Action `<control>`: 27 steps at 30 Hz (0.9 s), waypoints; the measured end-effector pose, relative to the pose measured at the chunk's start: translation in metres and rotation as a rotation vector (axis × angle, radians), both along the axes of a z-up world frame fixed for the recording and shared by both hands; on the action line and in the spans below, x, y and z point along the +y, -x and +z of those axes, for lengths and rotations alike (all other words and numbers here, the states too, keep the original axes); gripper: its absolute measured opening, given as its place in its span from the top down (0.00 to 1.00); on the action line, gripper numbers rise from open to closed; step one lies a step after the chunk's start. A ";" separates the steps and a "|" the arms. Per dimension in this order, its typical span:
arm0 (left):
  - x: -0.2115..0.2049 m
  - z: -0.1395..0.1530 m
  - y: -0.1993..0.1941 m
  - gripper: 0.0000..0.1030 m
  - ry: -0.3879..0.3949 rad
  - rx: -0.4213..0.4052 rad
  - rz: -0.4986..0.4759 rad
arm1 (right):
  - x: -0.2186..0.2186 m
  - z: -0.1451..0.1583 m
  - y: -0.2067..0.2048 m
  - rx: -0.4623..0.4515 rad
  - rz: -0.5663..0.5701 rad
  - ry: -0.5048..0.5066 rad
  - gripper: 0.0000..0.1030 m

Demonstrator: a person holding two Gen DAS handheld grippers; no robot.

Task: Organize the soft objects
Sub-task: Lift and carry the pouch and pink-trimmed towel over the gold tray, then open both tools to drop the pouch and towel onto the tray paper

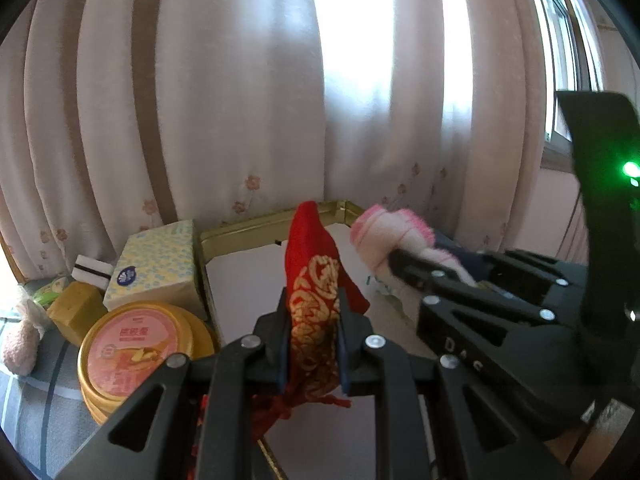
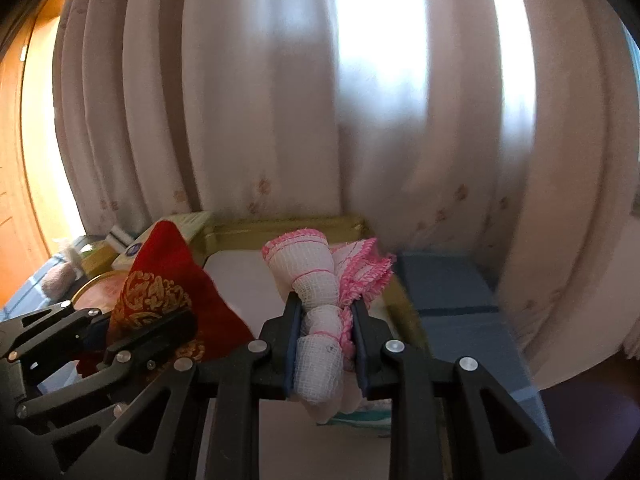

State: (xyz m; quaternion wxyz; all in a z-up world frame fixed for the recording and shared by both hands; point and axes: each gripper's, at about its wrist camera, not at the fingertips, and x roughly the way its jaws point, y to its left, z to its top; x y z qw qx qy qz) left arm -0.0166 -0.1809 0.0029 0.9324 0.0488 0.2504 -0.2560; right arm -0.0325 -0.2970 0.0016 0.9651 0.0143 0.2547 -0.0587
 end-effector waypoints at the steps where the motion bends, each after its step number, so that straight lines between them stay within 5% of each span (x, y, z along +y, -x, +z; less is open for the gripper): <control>1: -0.001 0.000 0.000 0.84 -0.005 0.001 -0.003 | -0.001 -0.001 -0.003 0.014 0.011 -0.015 0.75; 15: -0.005 0.002 0.001 0.80 -0.030 -0.003 0.020 | -0.010 -0.004 -0.008 0.051 0.057 -0.096 0.70; 18: -0.001 0.002 0.001 0.64 -0.019 -0.009 0.050 | -0.013 -0.002 -0.004 0.035 0.043 -0.101 0.67; 20: 0.006 0.004 0.001 0.42 -0.001 -0.019 0.090 | -0.015 0.000 0.001 0.007 0.026 -0.106 0.66; 27: 0.022 0.007 0.003 0.09 0.065 -0.039 0.152 | -0.022 0.009 0.024 -0.116 -0.038 -0.116 0.45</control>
